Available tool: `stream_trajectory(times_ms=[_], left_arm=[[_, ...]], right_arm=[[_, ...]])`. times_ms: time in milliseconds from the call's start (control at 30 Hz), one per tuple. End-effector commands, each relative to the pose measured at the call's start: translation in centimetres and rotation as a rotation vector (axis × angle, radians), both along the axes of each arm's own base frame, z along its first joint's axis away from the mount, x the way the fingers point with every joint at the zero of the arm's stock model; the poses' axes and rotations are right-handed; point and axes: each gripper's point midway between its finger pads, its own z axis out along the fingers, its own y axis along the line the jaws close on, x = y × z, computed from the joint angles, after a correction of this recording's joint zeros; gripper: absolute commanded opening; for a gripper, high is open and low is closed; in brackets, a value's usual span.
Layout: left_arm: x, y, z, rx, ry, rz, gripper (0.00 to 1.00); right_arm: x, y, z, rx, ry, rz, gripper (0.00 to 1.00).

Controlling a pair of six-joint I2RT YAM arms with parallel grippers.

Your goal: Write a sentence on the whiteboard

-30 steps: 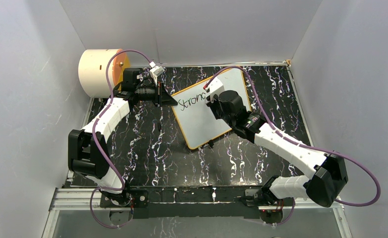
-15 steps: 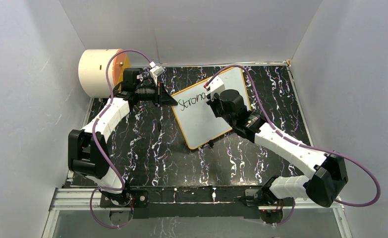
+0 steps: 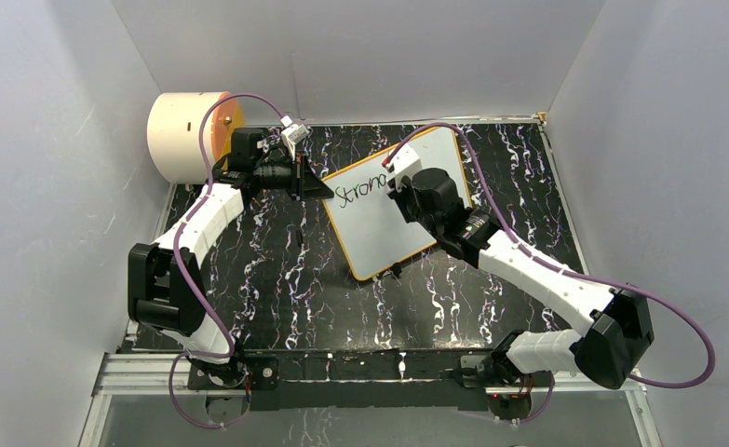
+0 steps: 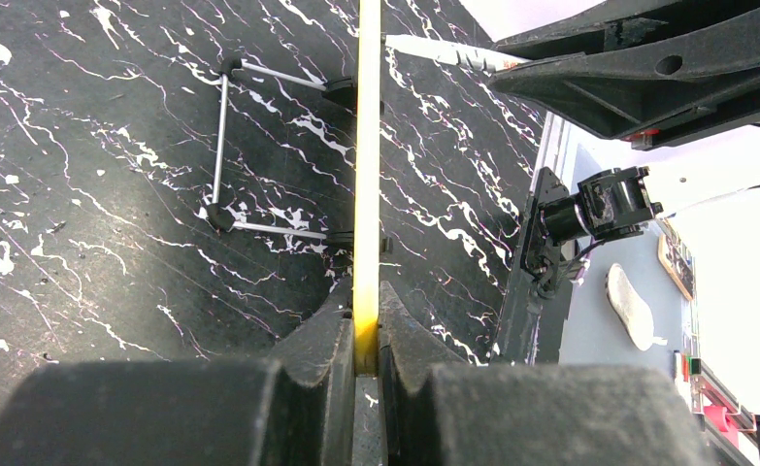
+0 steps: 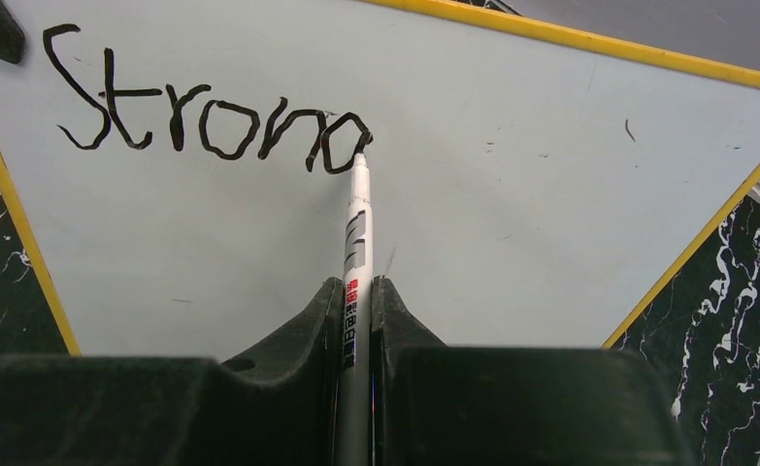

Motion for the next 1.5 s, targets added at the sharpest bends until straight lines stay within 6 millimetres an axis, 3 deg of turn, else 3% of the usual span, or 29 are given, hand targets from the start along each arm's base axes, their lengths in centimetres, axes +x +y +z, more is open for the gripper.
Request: stream_trajectory(times_ms=[0, 967, 1467], left_arm=[[-1.1, 0.0, 0.2, -0.003, -0.005, -0.027, 0.00], [-1.1, 0.0, 0.1, -0.002, -0.005, -0.026, 0.00], [-1.1, 0.0, 0.1, -0.002, -0.002, -0.027, 0.00]], right_arm=[[0.1, 0.3, 1.4, 0.019, -0.001, 0.006, 0.00], [-1.8, -0.4, -0.8, -0.020, 0.099, 0.039, 0.00], [-1.6, 1.8, -0.3, 0.055, 0.095, 0.103, 0.00]])
